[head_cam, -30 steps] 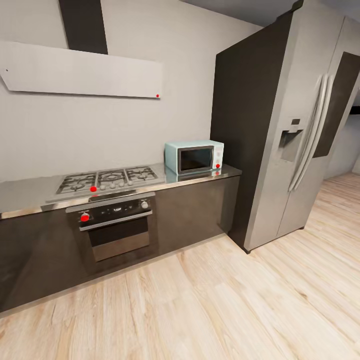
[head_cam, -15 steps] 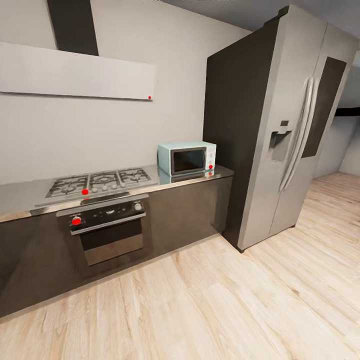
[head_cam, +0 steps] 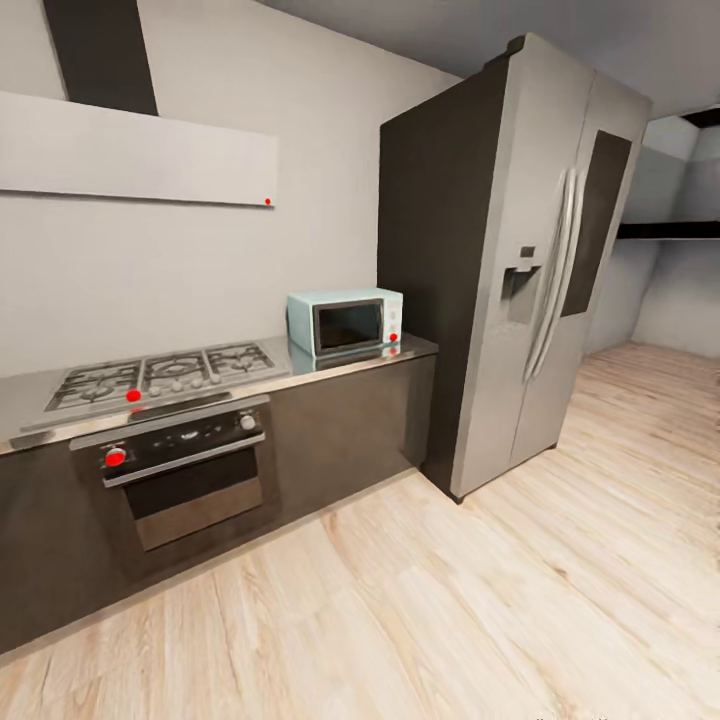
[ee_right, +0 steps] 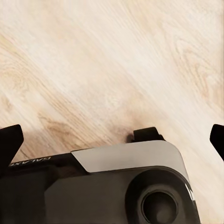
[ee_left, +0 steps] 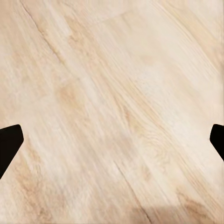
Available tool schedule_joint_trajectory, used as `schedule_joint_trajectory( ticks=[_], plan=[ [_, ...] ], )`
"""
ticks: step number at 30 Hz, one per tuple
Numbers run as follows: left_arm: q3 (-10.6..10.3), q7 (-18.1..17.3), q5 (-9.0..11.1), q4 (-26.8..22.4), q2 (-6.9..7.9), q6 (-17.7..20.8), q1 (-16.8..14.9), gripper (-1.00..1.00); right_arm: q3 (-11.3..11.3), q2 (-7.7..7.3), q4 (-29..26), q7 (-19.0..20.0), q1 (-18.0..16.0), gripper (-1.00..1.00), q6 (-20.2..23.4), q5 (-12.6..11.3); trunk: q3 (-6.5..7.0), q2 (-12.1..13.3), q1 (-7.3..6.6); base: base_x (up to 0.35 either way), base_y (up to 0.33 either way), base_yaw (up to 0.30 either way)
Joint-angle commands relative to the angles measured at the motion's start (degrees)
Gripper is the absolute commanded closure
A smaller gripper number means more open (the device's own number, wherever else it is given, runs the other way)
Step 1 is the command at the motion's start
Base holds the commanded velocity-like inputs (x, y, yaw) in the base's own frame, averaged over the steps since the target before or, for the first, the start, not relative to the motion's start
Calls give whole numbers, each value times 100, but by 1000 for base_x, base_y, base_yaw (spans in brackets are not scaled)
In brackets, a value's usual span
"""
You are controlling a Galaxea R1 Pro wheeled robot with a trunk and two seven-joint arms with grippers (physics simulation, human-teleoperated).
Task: Put the three can of soda from the living room inside the tash can in the kitchen.
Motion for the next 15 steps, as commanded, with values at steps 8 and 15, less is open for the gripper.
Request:
schedule_joint_trajectory(
  ticks=[8, 15],
  plan=[
    [0, 0, -5, 4, 0, 0, 0, -100, -36, -29, 1, -2, 0, -100, 0, -59, 51, 0, 0, 0, 0, -191],
    [2, 0, 14, 1, 8, 0, 0, -100, 0, -80, -67, -62, 15, -100, -23, -22, 95, 0, 0, 0, 0, -187]
  ],
)
